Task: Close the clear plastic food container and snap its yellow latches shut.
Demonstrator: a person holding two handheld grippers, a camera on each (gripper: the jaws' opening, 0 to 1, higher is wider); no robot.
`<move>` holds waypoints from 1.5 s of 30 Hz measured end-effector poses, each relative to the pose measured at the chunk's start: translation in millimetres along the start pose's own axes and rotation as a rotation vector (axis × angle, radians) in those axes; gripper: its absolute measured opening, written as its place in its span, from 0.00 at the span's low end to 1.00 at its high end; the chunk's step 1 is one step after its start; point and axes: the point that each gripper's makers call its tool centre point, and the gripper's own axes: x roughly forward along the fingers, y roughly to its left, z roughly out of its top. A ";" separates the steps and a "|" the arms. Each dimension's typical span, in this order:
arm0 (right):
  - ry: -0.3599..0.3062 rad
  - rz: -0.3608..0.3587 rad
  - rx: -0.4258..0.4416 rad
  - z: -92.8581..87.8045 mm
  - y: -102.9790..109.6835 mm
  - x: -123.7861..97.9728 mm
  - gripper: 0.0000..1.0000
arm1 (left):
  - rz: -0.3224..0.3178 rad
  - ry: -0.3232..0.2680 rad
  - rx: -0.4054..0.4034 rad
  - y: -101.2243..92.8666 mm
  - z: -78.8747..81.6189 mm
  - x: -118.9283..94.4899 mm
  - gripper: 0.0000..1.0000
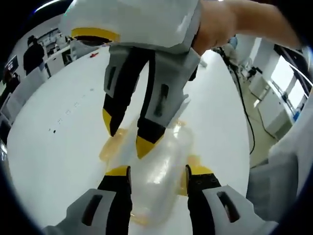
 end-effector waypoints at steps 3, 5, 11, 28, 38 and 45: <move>-0.001 -0.006 -0.006 0.5 -0.2 0.0 0.30 | -0.007 0.018 -0.024 -4.7 -2.0 -1.2 0.40; 0.000 -0.007 -0.002 0.4 -0.7 0.2 0.30 | -0.006 0.018 -0.018 -6.1 -1.5 0.2 0.41; 0.001 -0.003 -0.002 0.5 -2.2 0.7 0.32 | 0.018 0.048 0.099 -13.3 -5.0 4.5 0.46; 0.015 0.095 0.027 -0.1 -0.8 4.1 0.30 | 0.104 0.085 0.305 -17.3 -10.5 11.9 0.48; 0.024 0.142 0.052 -0.9 3.8 5.9 0.29 | 0.141 0.073 0.359 -15.6 -13.9 13.9 0.47; 0.018 0.163 0.015 -0.2 5.8 6.2 0.29 | 0.181 0.098 0.397 -14.6 -14.8 16.3 0.47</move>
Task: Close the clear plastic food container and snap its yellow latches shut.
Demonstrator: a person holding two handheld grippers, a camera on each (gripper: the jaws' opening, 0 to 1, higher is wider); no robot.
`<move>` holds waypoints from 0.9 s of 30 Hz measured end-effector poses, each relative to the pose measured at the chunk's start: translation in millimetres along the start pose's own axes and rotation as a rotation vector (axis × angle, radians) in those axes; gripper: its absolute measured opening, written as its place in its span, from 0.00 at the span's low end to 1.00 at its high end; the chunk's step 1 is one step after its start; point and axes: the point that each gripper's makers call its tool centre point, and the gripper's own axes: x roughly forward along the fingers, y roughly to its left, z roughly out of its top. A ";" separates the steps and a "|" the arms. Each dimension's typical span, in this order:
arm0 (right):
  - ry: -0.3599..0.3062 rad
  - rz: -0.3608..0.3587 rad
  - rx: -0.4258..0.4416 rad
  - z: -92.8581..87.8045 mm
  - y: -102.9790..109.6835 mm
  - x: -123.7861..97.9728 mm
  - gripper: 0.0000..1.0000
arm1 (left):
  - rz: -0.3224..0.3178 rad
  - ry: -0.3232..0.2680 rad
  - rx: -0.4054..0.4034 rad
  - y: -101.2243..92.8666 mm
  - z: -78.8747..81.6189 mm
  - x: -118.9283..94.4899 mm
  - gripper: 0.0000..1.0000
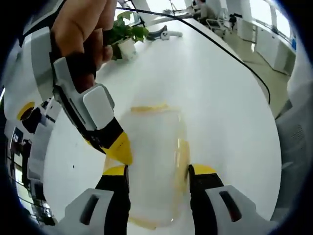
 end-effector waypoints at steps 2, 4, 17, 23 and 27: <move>0.011 0.002 -0.011 0.3 -0.1 0.4 0.29 | 0.004 0.004 -0.002 0.9 -0.5 -0.4 0.46; 0.026 0.006 -0.017 0.6 0.6 0.8 0.28 | 0.007 0.005 -0.005 0.9 -0.6 -0.8 0.46; 0.123 0.103 -0.028 -4.4 7.0 8.9 0.24 | -0.002 0.016 -0.003 -4.3 -2.8 -0.2 0.40; 0.150 0.099 -0.038 -5.0 4.8 9.0 0.25 | 0.023 0.018 0.010 0.6 -3.5 0.0 0.40; 0.144 0.090 -0.043 -2.8 4.5 8.6 0.26 | 0.027 0.012 0.011 0.9 -2.9 0.1 0.40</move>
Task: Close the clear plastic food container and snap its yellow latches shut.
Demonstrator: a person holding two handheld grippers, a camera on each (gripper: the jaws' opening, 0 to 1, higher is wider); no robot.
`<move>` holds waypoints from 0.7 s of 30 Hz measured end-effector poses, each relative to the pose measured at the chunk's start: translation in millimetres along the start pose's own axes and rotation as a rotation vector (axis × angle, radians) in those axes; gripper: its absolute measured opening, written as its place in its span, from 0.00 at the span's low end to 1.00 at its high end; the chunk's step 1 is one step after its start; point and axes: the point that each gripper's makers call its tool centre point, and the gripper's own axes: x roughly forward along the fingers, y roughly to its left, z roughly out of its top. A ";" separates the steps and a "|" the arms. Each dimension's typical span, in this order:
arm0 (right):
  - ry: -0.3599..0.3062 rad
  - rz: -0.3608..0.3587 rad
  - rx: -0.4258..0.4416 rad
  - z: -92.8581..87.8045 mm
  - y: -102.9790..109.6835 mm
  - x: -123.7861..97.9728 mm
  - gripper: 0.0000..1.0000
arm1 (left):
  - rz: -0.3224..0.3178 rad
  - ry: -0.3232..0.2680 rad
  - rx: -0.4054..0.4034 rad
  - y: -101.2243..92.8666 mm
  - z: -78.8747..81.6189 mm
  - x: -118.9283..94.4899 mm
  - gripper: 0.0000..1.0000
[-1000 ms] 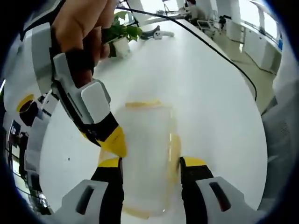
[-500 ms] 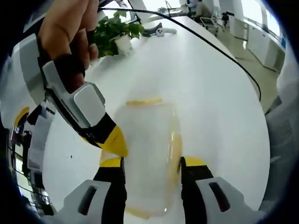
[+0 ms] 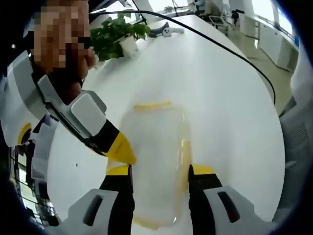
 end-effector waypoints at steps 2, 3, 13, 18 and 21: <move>-0.003 -0.002 -0.005 1.1 0.2 -0.8 0.26 | 0.002 -0.005 -0.003 -0.2 0.2 0.0 0.41; -0.005 -0.003 -0.005 1.0 0.7 -1.8 0.26 | 0.002 -0.008 -0.002 -0.1 0.3 -0.1 0.41; 0.001 -0.054 -0.005 4.6 0.6 -6.0 0.28 | -0.021 -0.007 0.027 -0.2 1.7 -3.2 0.43; -0.027 -0.130 -0.016 6.6 -4.9 -10.6 0.32 | -0.035 0.018 0.081 -1.2 0.8 -5.3 0.43; -0.020 -0.144 -0.018 1.7 -3.3 -11.6 0.37 | -0.046 0.014 0.097 -4.5 2.7 -9.3 0.40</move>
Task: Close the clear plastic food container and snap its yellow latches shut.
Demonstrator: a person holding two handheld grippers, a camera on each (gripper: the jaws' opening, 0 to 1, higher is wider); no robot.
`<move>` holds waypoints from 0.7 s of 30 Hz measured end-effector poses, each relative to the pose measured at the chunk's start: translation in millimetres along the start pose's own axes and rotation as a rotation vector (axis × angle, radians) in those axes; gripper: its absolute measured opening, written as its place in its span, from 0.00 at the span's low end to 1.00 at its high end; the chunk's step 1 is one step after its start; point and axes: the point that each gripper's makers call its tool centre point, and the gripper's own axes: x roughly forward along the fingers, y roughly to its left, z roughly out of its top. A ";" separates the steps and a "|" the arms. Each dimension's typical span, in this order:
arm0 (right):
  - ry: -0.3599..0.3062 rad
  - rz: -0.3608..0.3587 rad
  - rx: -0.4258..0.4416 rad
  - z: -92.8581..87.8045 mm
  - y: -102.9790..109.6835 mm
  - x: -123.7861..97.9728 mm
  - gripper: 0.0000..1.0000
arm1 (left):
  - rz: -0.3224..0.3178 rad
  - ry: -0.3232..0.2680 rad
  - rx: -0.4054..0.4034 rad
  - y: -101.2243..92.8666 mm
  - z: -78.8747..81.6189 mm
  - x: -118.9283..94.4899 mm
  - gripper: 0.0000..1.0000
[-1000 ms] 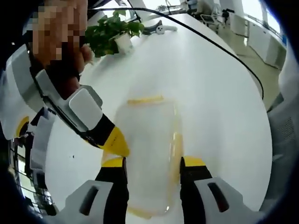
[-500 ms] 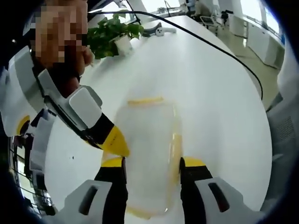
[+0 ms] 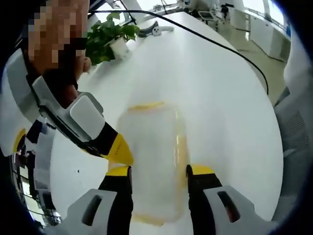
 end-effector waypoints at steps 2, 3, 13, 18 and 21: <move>0.007 0.000 -0.012 -4.5 3.1 -1.4 0.37 | 0.000 0.000 0.012 0.1 0.2 -2.8 0.43; 0.008 0.000 -0.013 -6.1 3.4 -1.8 0.37 | -0.004 -0.004 0.013 0.0 0.9 -4.4 0.45; -0.003 -0.052 -0.041 -21.7 11.1 -16.5 0.50 | -0.028 -0.004 -0.035 9.7 -6.8 -17.6 0.56; -0.010 -0.068 -0.048 -30.3 17.5 -19.4 0.55 | -0.035 0.017 -0.038 15.0 -19.1 -21.6 0.62; -0.016 -0.083 -0.047 -35.0 19.4 -21.0 0.59 | -0.041 0.026 -0.051 19.7 -26.6 -22.2 0.65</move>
